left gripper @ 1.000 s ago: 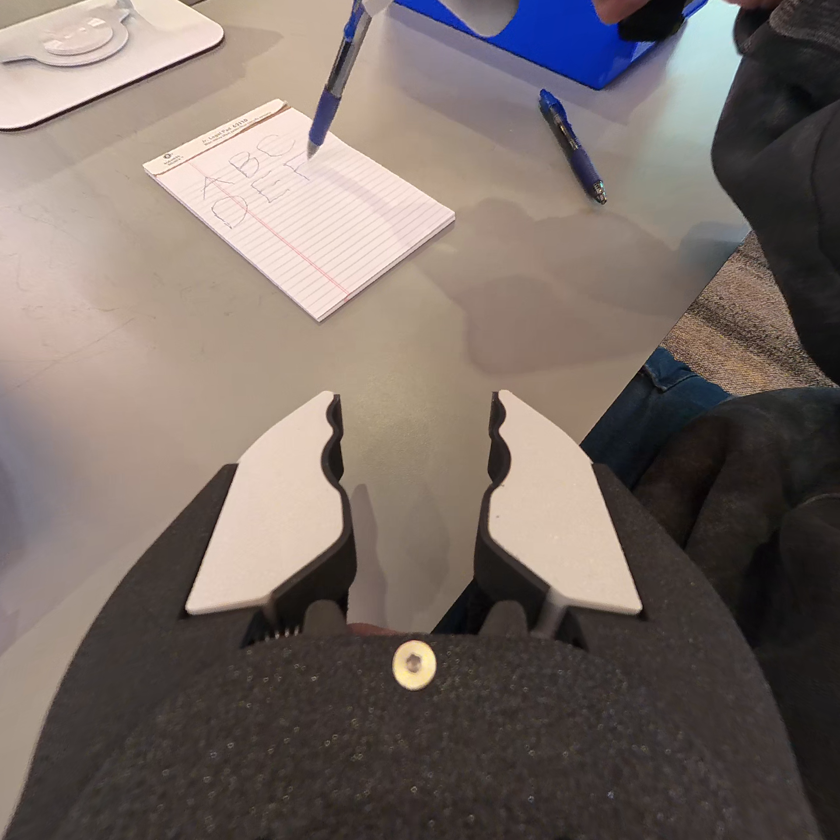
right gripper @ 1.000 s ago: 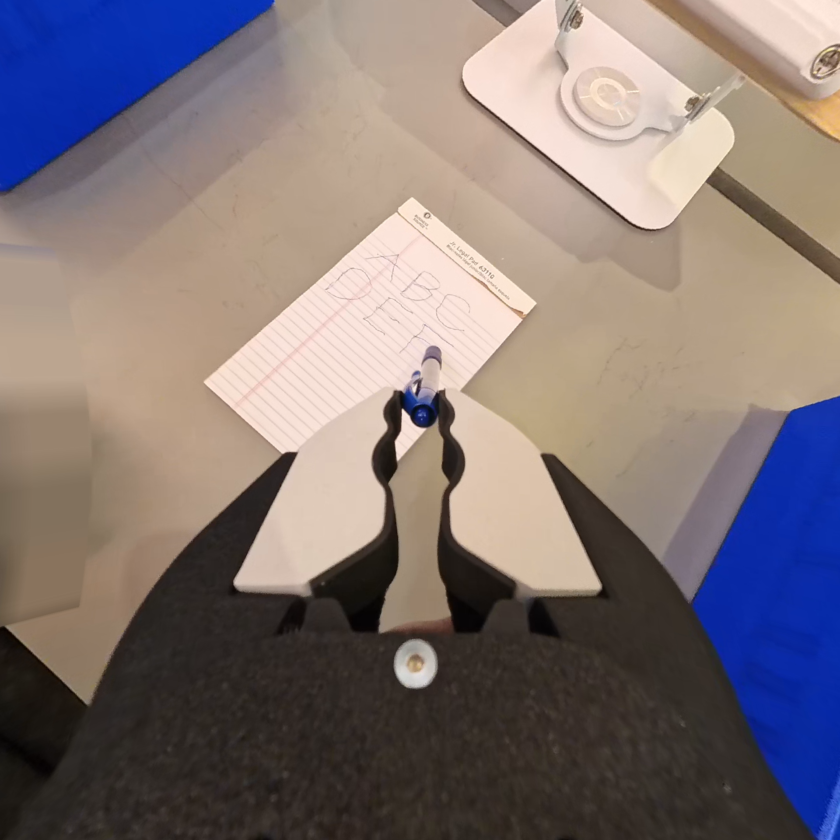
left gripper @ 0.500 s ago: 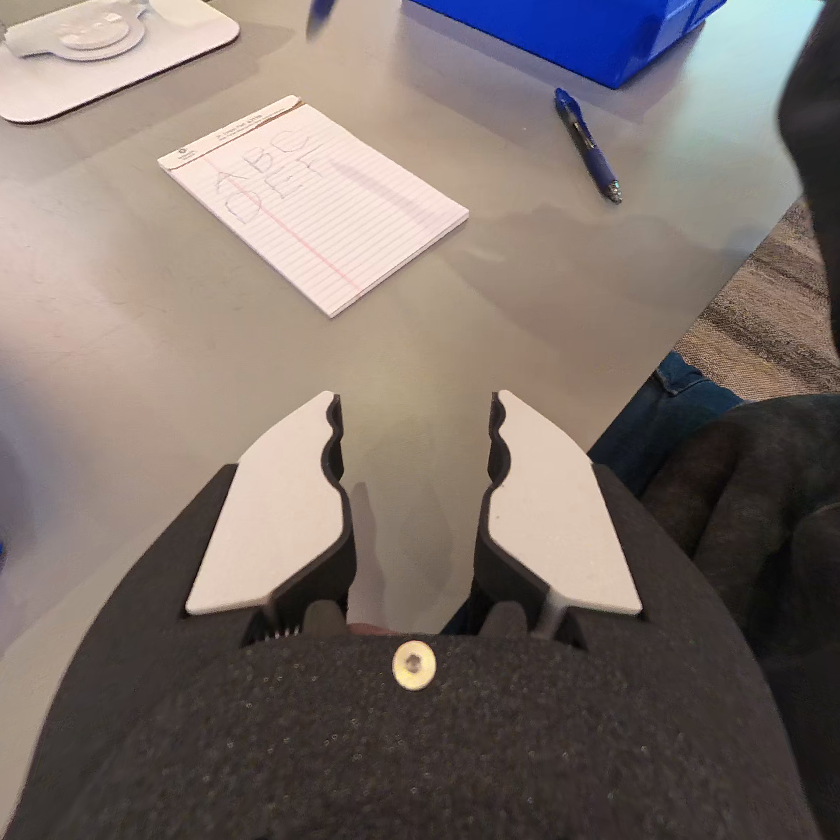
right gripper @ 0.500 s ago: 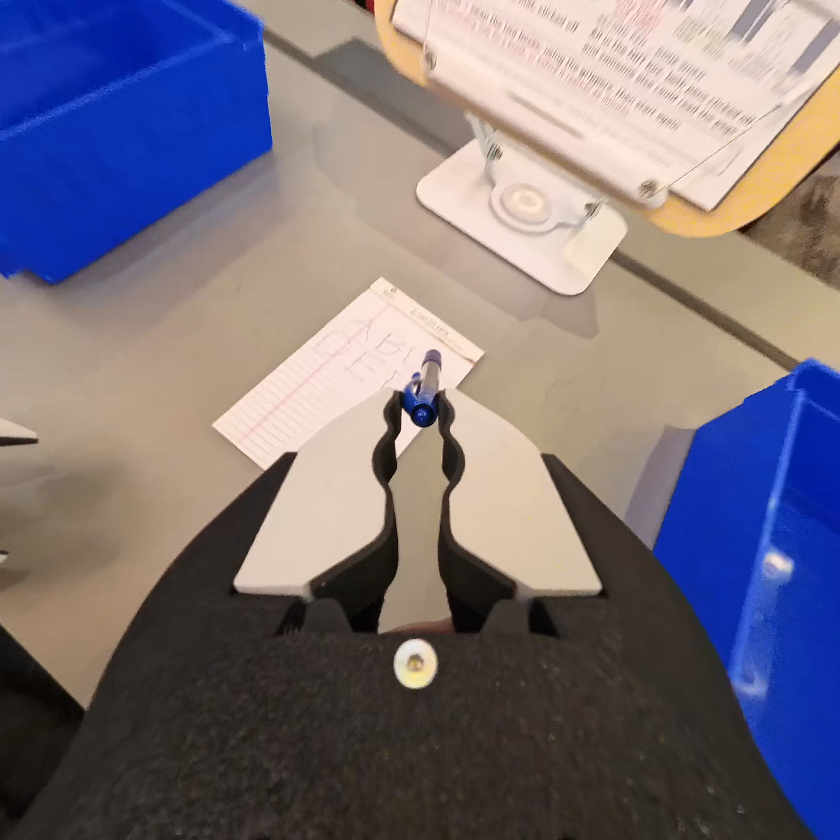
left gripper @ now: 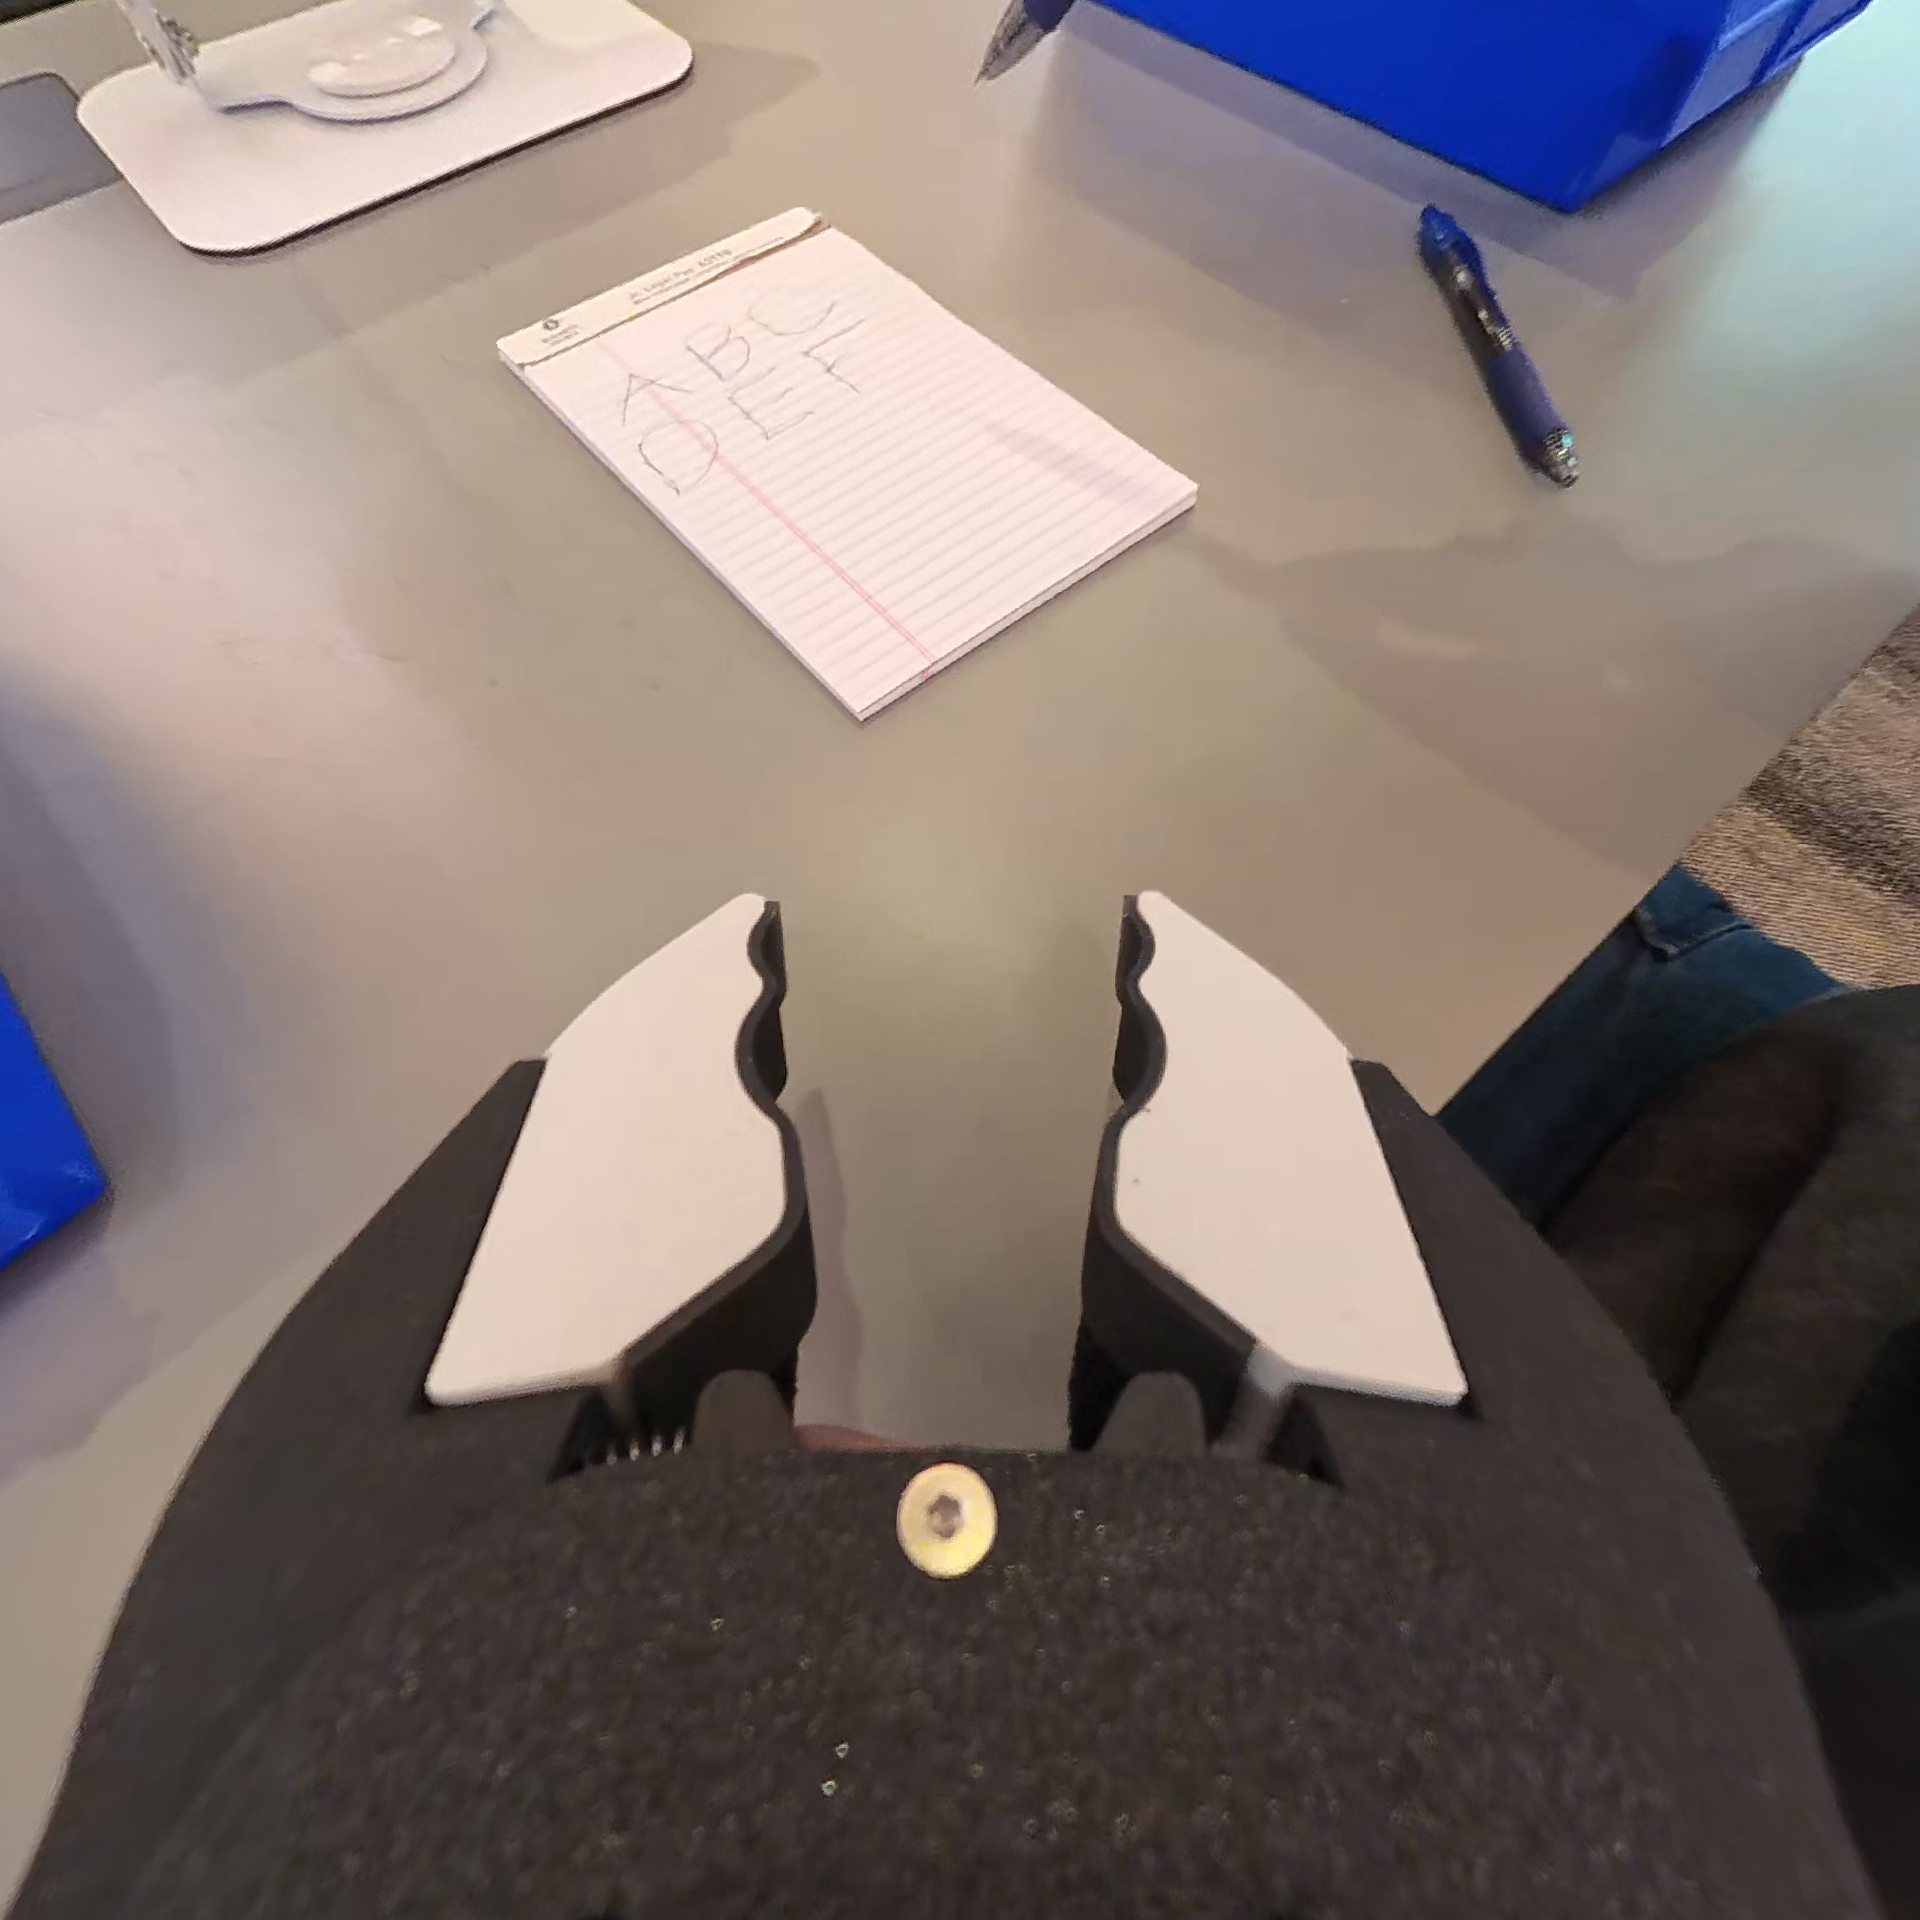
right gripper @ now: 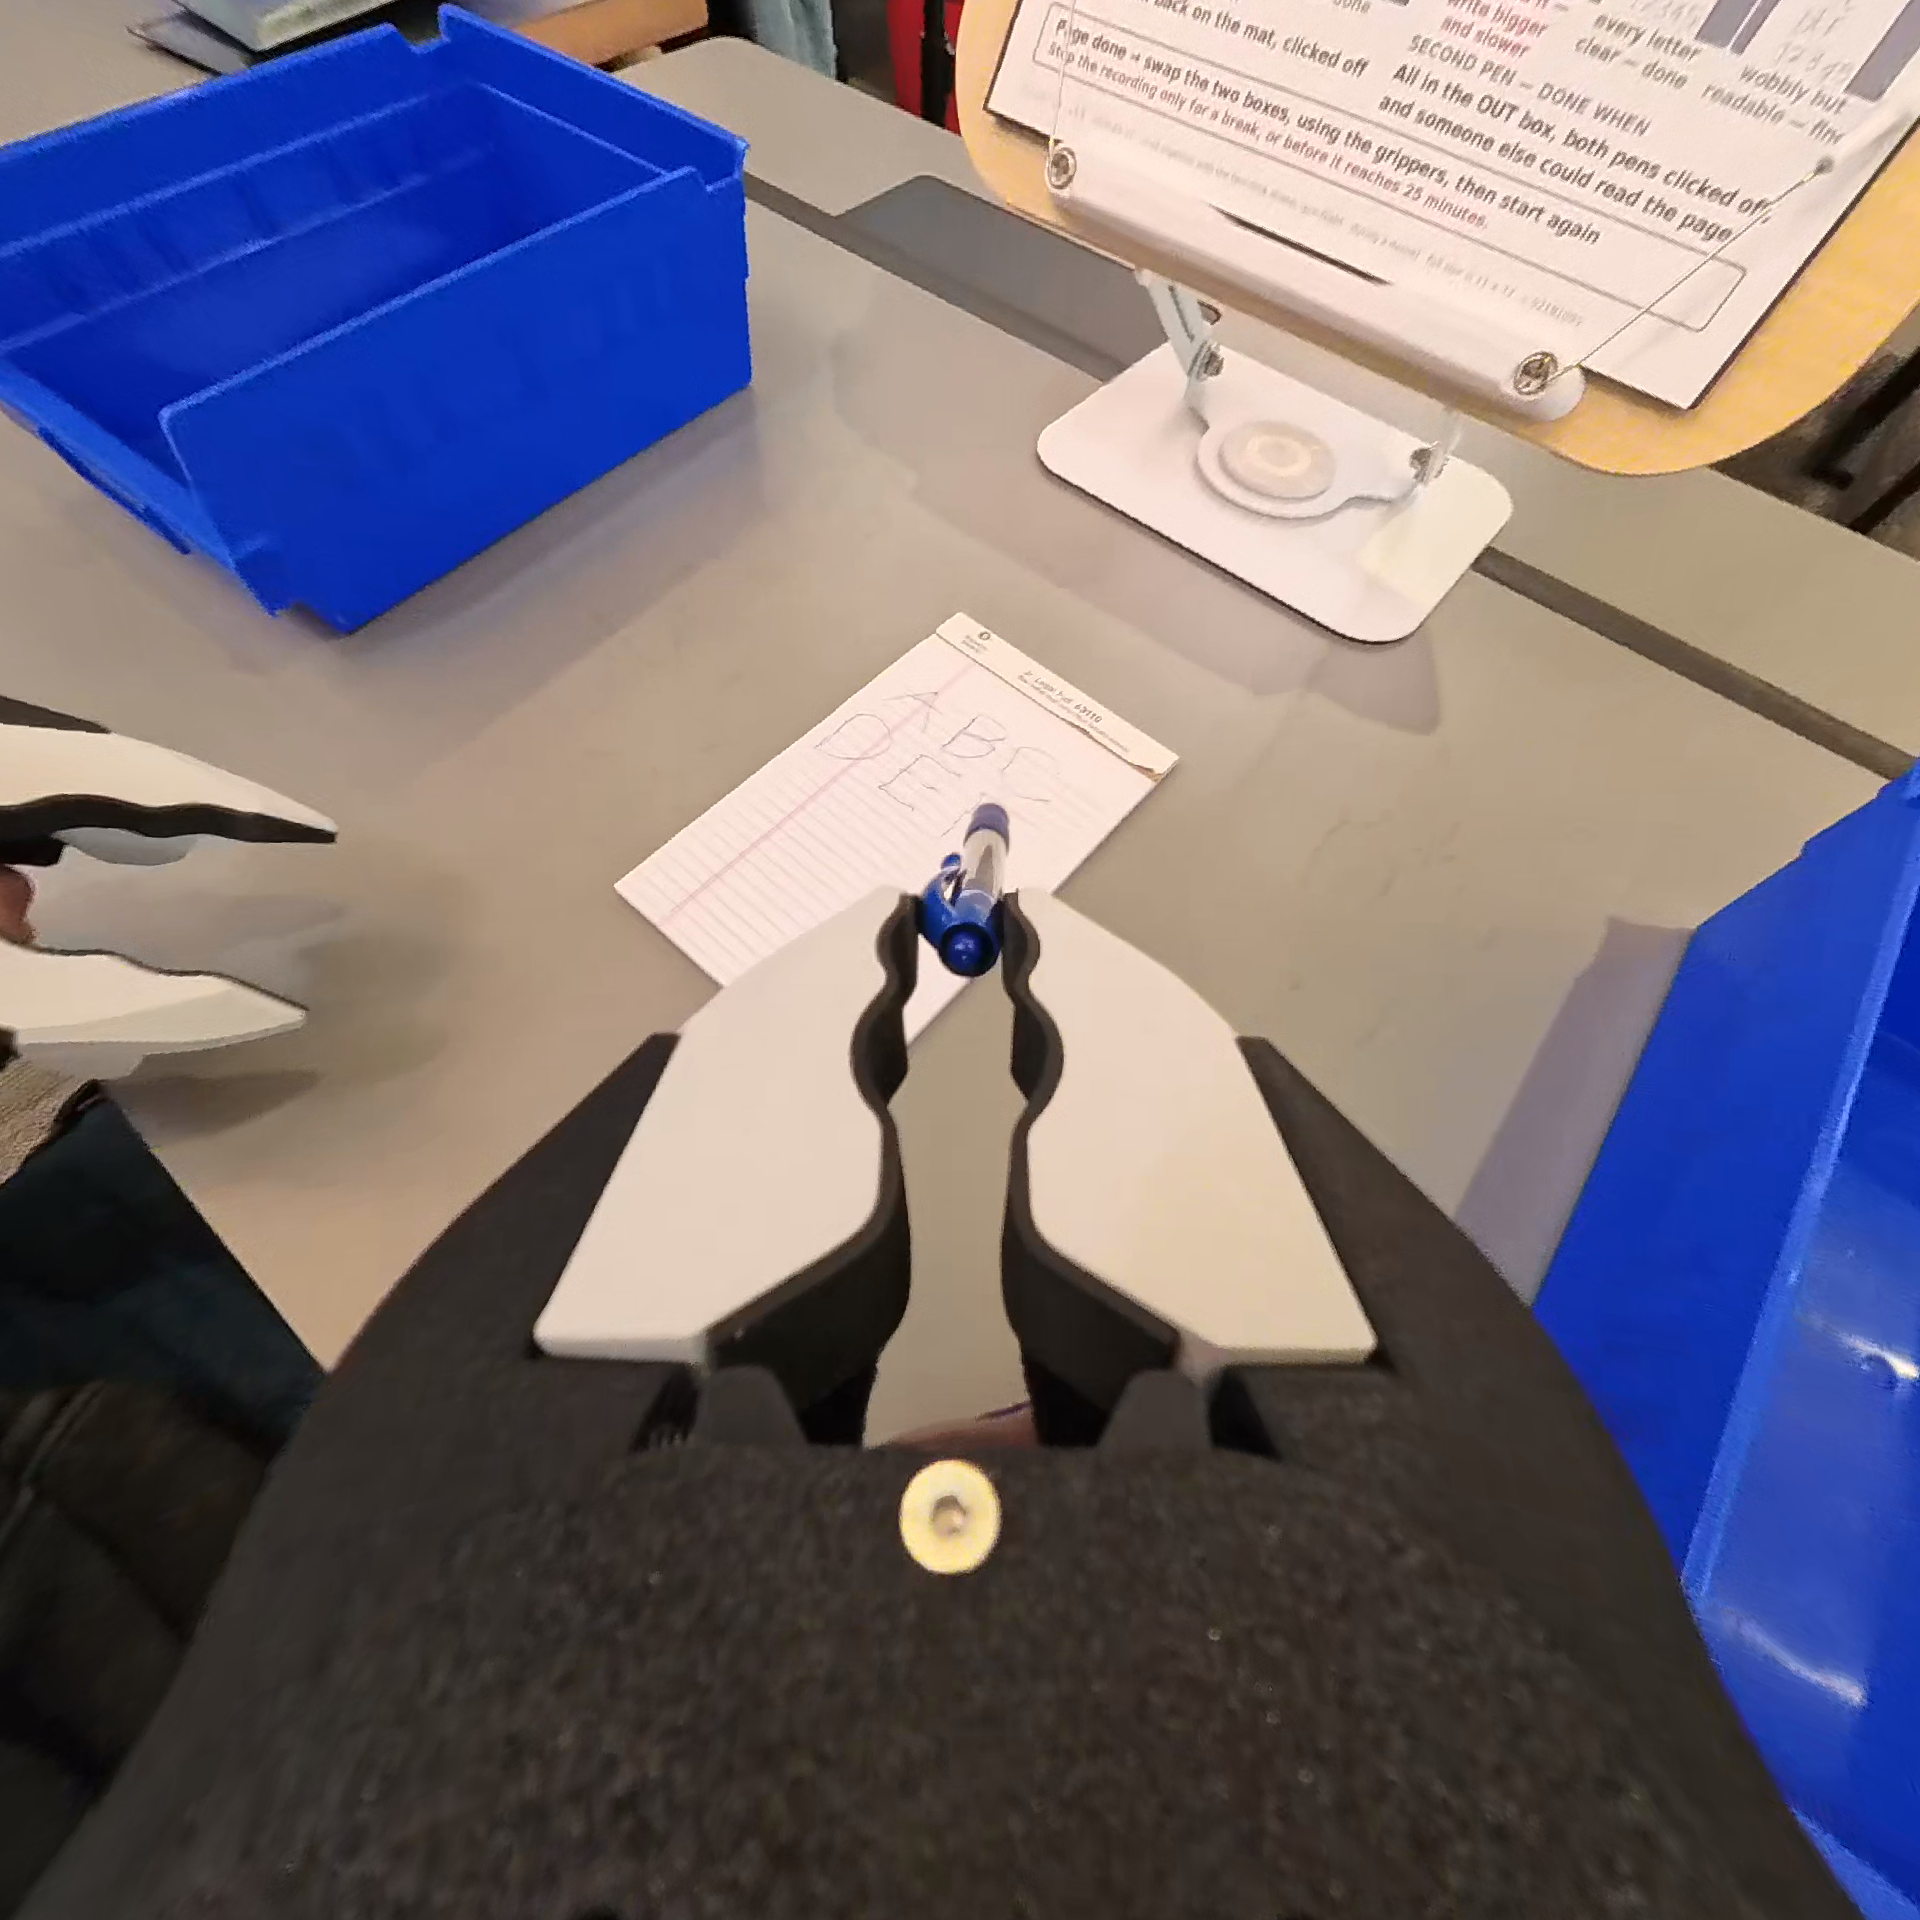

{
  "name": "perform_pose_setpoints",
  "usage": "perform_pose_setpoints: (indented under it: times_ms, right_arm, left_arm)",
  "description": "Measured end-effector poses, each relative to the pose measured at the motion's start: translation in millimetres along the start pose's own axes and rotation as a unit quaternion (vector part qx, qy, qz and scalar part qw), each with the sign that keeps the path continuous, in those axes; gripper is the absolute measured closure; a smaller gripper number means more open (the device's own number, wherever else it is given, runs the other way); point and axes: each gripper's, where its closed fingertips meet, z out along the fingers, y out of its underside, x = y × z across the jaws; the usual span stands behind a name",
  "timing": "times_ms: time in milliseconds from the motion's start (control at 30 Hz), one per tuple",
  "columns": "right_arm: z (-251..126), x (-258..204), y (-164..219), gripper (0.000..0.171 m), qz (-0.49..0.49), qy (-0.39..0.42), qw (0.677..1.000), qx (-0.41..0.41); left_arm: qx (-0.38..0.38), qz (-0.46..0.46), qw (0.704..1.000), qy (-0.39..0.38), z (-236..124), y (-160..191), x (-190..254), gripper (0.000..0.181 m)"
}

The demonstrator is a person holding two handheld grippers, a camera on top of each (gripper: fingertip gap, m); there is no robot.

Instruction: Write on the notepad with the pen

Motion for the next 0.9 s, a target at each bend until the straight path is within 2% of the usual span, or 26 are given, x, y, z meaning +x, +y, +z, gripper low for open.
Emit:
perform_pose_setpoints:
  times_ms: [333, 533, 900]
  right_arm:
    - [-4.1, 7.2, 10.3, 0.156, 0.028, -0.015, 0.999, 0.017]
    - [-6.9, 13.0, 0.3, 0.156, 0.031, -0.026, 0.998, 0.039]
    - [-7.3, 3.0, 1.5, 0.156, 0.012, -0.076, 0.995, 0.063]
  left_arm:
    - [-0.002, -0.028, 0.999, -0.022, 6.1, 0.6, -16.5, 0.121]
    - [-0.001, -0.036, 0.999, -0.040, 9.2, -10.6, -30.8, 0.123]
    - [0.012, -0.023, 0.998, -0.059, -6.1, -30.8, -53.8, 0.132]
